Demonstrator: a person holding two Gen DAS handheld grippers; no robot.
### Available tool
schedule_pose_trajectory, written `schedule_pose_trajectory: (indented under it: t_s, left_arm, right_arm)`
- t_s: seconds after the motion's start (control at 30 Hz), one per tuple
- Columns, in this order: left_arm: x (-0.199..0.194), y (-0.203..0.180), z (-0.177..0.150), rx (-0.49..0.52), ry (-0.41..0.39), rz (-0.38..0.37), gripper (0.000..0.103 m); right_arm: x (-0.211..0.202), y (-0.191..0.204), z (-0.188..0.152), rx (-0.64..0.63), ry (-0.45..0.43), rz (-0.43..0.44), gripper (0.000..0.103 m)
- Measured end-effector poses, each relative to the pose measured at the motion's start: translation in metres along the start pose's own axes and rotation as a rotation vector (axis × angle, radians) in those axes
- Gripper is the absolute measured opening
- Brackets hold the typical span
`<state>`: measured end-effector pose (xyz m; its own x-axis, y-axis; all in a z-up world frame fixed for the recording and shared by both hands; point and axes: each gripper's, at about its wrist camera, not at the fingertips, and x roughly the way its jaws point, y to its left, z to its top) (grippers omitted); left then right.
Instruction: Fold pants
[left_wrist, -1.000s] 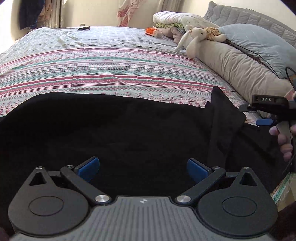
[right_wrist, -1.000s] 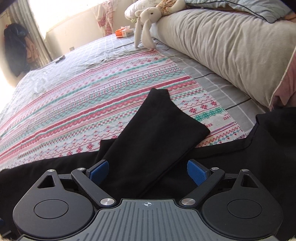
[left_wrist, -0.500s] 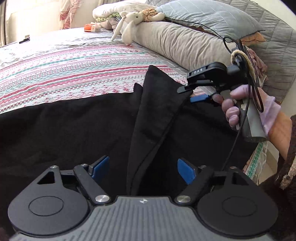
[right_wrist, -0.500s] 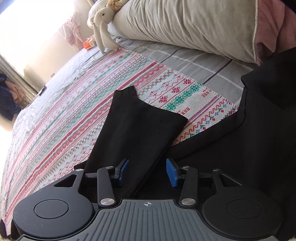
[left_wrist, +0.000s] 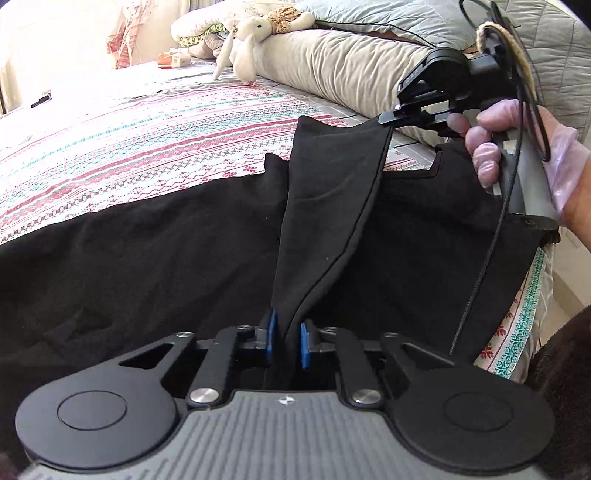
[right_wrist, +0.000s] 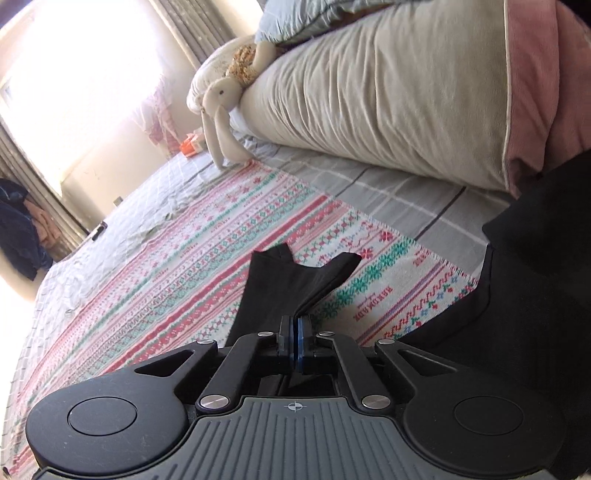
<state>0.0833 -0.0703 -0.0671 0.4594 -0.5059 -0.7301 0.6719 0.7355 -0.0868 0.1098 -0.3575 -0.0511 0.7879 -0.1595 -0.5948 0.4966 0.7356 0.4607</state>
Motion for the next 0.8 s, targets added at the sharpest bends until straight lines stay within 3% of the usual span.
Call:
schedule_pose_trajectory:
  t_s: [0.13,0.33,0.5,0.8]
  left_arm:
    - [-0.014,-0.001,0.002,0.004,-0.029,-0.056,0.014]
    - [-0.017,-0.017,-0.003,0.09,0.002,-0.133,0.013]
    - [-0.007,-0.031,-0.011,0.156,0.058,-0.116,0.013]
    - [-0.008,-0.029,-0.02,0.185,0.083,-0.153,0.013]
  right_arm:
    - [-0.051,0.013,-0.005,-0.171,-0.087,-0.113,0.002]
    - [-0.092,-0.004,-0.032,-0.35,-0.09,-0.308,0.002]
    - [-0.1,-0.025,-0.066,-0.394,-0.002,-0.38,0.002]
    - [-0.108,-0.009,-0.113,-0.69,-0.043,-0.586,0.001]
